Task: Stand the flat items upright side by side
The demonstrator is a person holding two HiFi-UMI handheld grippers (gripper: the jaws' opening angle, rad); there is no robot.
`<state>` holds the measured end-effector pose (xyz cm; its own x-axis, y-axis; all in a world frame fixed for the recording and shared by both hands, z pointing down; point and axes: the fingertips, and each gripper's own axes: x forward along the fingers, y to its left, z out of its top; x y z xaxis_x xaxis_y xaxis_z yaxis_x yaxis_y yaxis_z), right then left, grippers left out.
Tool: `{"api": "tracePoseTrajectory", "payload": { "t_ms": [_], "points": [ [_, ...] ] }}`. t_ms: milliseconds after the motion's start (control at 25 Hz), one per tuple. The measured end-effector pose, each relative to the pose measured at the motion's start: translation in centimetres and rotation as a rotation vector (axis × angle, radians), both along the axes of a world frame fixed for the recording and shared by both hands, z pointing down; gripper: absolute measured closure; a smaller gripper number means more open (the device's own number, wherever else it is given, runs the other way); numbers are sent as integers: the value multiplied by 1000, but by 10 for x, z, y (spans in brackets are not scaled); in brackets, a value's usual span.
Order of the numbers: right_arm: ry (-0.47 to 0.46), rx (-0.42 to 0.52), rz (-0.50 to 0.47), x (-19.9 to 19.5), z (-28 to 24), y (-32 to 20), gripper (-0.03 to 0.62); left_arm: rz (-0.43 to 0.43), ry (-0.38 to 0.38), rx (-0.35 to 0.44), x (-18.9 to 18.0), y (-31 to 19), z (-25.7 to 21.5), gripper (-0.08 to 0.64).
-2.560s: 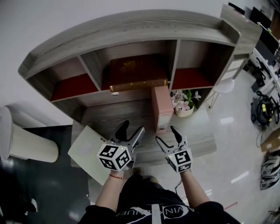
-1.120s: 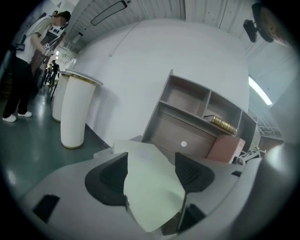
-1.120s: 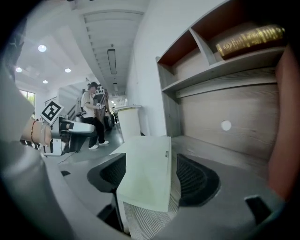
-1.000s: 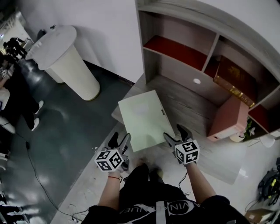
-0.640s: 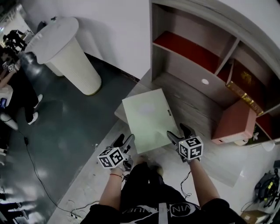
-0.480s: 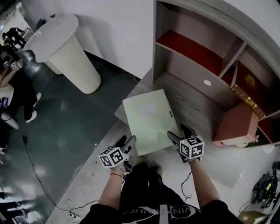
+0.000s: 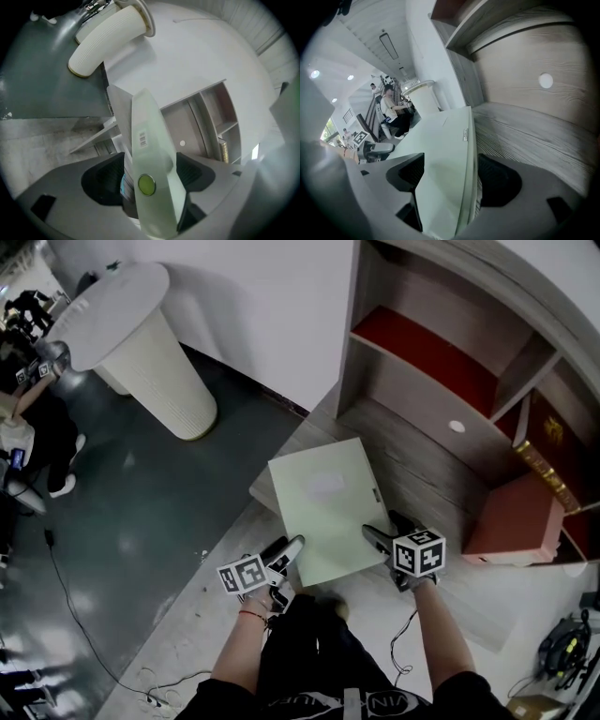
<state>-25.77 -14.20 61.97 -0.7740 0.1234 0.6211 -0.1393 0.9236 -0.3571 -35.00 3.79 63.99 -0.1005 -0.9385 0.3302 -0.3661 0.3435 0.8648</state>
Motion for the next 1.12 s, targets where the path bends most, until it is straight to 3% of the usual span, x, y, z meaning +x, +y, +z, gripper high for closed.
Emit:
{"api": "tracePoseTrajectory", "payload": {
  "t_ms": [120, 320, 560, 1120],
  "points": [
    [20, -8, 6, -2, 5, 1, 219, 5, 49, 30, 1, -6, 1, 230],
    [23, -54, 20, -4, 11, 3, 223, 46, 63, 20, 9, -18, 6, 229],
    [41, 1, -33, 0, 11, 9, 241, 53, 76, 27, 17, -19, 9, 225],
    [37, 33, -106, 22, 11, 39, 244, 209, 153, 78, 50, 11, 14, 224]
  ]
}}
